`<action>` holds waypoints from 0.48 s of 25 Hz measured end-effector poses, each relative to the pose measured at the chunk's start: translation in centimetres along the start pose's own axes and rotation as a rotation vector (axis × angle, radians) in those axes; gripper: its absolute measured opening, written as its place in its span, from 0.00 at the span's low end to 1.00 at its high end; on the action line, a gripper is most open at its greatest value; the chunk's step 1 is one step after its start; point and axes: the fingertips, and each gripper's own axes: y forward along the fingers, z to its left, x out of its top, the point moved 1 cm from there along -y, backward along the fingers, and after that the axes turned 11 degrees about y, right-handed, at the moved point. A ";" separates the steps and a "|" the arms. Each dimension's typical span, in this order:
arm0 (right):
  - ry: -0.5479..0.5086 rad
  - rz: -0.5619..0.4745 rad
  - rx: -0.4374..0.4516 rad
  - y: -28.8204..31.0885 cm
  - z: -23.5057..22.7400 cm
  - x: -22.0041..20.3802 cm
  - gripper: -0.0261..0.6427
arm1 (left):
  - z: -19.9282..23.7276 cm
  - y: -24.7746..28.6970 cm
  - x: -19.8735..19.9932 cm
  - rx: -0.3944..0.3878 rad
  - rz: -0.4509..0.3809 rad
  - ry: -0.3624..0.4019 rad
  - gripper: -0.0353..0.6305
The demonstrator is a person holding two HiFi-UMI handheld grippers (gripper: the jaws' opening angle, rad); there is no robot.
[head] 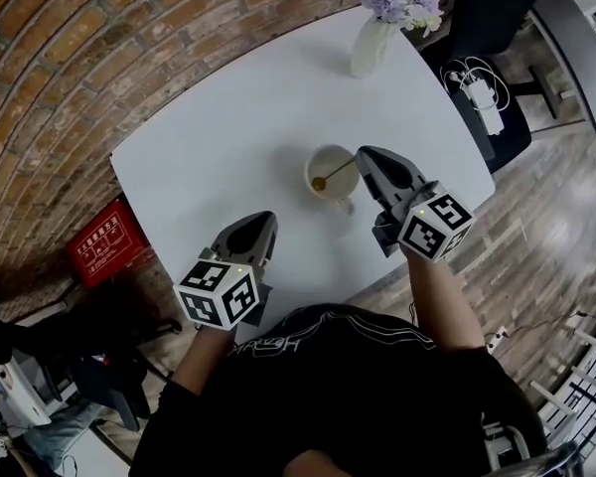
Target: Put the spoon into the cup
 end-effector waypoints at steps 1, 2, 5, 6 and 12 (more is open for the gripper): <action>0.000 0.007 -0.004 0.1 -0.1 -0.3 0.04 | 0.1 0.0 -0.1 0.003 0.000 -0.004 0.06; 0.000 0.014 -0.007 0.2 -0.2 -0.6 0.04 | 0.3 0.1 -0.2 0.005 0.000 -0.009 0.06; 0.002 0.018 -0.007 0.4 -0.5 -1.0 0.04 | 0.3 0.2 -0.3 0.007 0.001 -0.019 0.06; 0.006 0.013 -0.006 0.4 -0.5 -1.1 0.04 | 0.3 0.2 -0.3 0.007 0.001 -0.019 0.06; 0.029 -0.010 -0.003 0.4 -1.0 -1.1 0.04 | 0.4 0.0 -0.4 0.014 -0.002 -0.021 0.06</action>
